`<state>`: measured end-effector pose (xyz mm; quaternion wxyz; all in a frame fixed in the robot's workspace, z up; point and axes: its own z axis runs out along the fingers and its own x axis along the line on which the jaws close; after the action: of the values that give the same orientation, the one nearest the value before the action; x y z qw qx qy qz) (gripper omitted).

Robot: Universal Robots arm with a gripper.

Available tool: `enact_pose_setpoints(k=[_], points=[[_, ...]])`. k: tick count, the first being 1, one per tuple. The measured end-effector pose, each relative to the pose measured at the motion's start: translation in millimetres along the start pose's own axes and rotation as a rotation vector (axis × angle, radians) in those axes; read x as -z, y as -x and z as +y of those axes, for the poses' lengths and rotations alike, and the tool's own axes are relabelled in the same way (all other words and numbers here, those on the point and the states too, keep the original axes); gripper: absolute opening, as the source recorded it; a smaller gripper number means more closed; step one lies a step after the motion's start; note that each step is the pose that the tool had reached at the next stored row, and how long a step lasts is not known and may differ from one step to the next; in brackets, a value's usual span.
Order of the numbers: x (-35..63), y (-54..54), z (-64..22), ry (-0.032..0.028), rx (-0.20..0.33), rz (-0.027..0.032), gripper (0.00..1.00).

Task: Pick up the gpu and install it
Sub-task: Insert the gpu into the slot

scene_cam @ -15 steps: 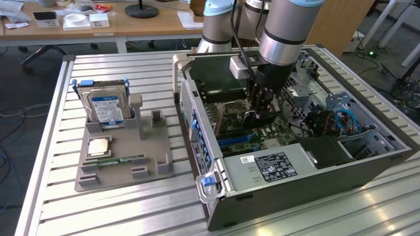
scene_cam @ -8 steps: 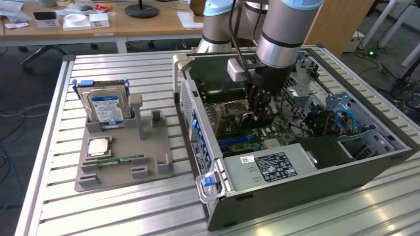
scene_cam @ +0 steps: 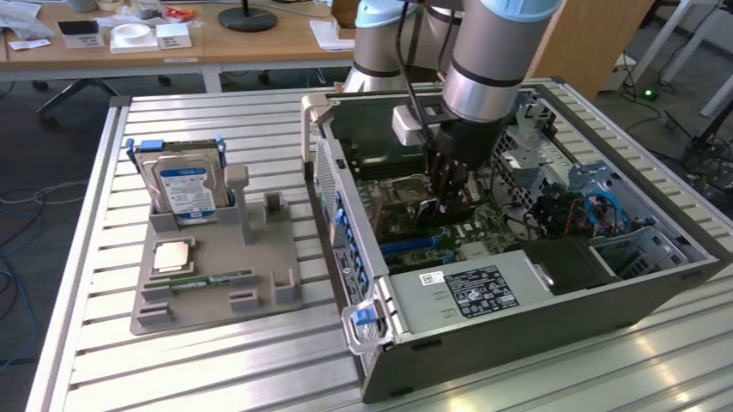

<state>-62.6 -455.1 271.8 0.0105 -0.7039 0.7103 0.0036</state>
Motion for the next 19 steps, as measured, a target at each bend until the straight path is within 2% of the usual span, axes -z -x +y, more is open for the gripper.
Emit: enact_pose_setpoints(k=[19], points=[[-7.1, -1.5, 9.5, -0.0001, 0.0, 0.0, 0.27]])
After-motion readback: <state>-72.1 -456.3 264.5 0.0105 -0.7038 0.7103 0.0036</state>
